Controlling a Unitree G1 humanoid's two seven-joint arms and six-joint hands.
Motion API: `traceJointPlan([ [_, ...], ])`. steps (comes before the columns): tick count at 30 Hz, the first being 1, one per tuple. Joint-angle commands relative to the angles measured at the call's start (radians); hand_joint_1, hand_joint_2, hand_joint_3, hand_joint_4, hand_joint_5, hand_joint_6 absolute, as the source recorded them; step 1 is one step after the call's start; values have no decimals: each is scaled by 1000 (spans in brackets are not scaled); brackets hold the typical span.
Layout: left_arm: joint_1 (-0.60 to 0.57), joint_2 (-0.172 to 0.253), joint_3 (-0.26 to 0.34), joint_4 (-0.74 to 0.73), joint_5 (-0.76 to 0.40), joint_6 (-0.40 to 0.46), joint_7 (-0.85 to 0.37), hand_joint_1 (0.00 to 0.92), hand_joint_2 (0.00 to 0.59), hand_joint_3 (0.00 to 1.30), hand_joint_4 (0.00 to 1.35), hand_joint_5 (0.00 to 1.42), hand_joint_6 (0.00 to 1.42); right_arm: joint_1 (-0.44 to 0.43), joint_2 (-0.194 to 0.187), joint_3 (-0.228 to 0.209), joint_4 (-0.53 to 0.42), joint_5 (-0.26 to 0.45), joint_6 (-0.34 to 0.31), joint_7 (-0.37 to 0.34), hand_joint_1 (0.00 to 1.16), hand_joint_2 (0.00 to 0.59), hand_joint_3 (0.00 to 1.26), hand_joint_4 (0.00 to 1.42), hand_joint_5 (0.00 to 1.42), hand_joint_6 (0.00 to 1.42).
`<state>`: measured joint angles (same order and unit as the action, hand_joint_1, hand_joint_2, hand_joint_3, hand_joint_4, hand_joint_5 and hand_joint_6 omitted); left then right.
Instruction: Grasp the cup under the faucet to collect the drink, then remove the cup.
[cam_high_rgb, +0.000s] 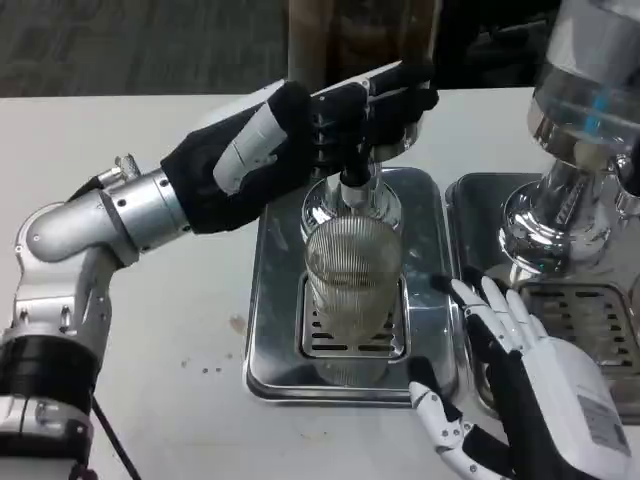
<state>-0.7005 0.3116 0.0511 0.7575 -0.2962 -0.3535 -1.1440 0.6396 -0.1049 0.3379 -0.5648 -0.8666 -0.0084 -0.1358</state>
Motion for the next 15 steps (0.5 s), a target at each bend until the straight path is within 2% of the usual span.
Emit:
traceJointPlan([
  [1, 20, -3, -35, 35, 59, -67, 1, 0, 6, 47, 0, 0, 0, 12, 5, -1, -20, 8, 10, -4, 397, 476, 146, 34, 11, 17],
  [15, 36, 14, -95, 66, 132, -230, 42, 0, 7, 45, 0, 0, 0, 10, -2, -17, -30, 19, 12, 6, 397, 476, 146, 34, 14, 17],
])
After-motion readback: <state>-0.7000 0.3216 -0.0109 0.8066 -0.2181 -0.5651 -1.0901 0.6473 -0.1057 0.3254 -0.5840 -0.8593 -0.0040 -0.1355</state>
